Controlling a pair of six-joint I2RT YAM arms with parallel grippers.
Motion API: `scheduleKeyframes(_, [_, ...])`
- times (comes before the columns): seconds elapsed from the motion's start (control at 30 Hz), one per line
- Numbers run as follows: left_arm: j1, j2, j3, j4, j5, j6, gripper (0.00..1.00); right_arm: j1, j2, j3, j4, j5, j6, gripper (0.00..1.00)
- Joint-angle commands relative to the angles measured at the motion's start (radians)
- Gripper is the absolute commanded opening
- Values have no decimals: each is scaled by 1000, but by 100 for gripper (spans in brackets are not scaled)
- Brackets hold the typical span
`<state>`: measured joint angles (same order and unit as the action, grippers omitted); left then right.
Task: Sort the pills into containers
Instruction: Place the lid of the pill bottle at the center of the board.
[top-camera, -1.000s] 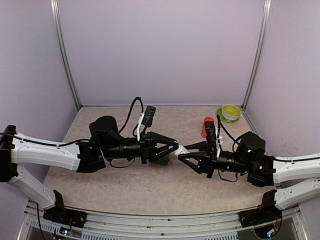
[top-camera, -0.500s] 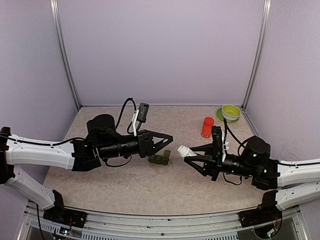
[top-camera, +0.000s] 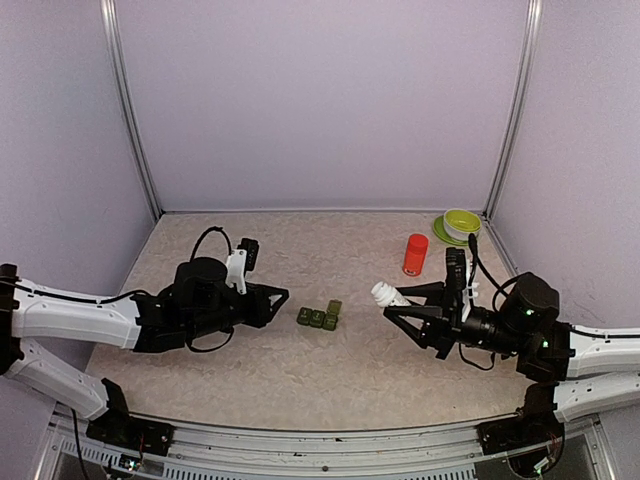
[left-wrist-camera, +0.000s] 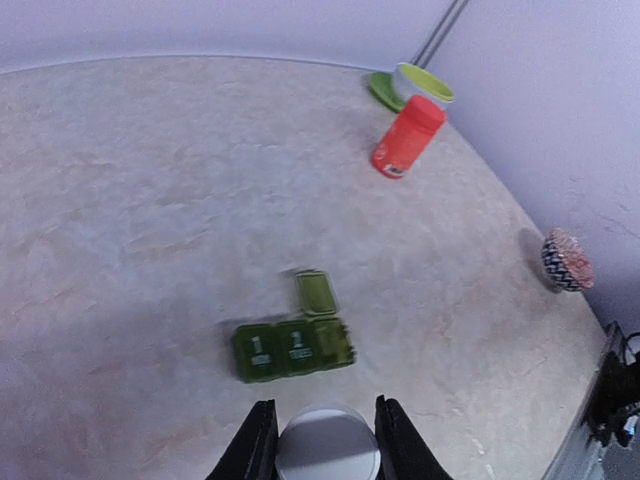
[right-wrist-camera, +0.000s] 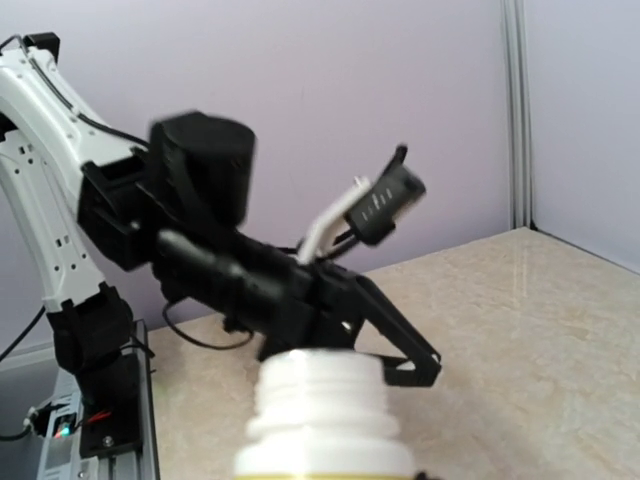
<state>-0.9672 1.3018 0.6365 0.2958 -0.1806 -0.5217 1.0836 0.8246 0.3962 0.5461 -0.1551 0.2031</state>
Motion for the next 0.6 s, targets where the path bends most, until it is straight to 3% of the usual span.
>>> scheduleKeyframes(0.0, [60,38,-63,0,-110,9,28,-4,-5,-11,-13,3,-6,20])
scheduleKeyframes(0.33, [96,225,-79,49,-208,4,31,-2,7,-23,15,-17,3,20])
scheduleKeyframes(0.57, [110,332,-87,119,-184,-15,30,-3,9,-26,12,-15,4,20])
